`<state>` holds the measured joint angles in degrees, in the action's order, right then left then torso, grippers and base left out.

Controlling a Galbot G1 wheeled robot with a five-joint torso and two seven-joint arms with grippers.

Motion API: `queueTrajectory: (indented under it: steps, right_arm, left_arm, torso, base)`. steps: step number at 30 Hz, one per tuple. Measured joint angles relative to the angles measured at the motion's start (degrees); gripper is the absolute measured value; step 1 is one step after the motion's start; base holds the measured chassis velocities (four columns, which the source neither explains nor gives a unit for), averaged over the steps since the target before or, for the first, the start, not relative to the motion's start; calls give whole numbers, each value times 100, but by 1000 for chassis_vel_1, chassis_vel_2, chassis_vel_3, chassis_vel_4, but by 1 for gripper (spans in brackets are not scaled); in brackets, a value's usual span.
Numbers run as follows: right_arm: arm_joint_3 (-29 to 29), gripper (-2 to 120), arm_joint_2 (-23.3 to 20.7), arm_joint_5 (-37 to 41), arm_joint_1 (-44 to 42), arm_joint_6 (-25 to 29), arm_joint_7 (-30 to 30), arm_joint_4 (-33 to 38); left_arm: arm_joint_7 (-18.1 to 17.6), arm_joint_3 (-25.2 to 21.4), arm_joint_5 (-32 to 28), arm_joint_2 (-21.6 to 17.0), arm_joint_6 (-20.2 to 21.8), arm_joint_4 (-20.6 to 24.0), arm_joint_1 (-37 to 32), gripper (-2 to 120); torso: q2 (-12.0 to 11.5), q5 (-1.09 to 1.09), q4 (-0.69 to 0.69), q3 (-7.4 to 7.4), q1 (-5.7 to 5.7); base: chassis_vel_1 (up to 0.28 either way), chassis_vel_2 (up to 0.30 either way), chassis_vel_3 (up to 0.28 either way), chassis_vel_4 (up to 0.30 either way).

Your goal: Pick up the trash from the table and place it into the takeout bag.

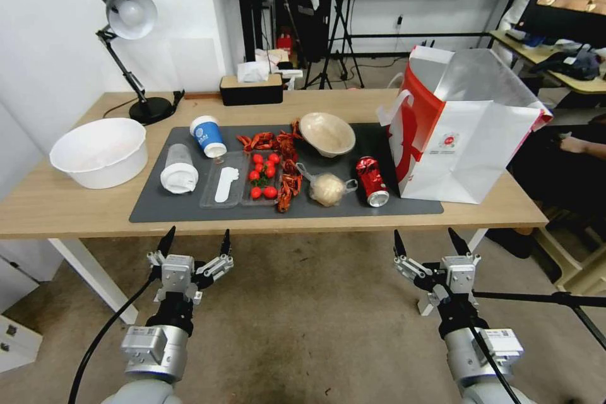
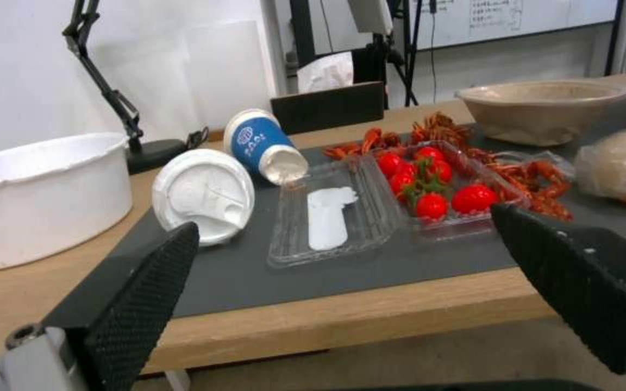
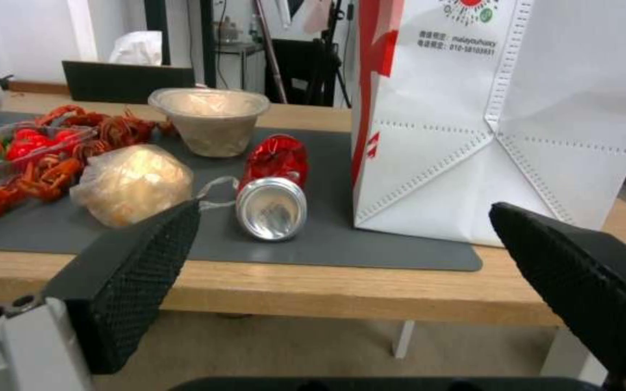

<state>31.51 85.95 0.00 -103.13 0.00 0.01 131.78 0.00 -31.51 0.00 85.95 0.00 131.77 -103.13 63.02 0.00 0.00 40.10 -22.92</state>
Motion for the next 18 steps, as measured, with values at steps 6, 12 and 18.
queueTrajectory:
  steps: [6,12,18]
  right_arm:
    - [-1,100,7,12,23,-53,14,1]
    - [-21,100,276,315,528,-1209,445,79]
    - [-97,100,244,632,751,-1259,604,23]
  left_arm:
    - [1,-13,-30,-14,51,0,29,100]
    - [1,-336,-605,-320,1125,-68,608,100]
    - [-85,-593,-1089,-600,1574,-153,956,100]
  torso:
    - [0,0,1,0,1]
    - [0,-1,0,0,0]
    - [0,-1,-1,1,-1]
  base:
    - [0,0,0,0]
    - [0,0,0,0]
    - [0,0,0,0]
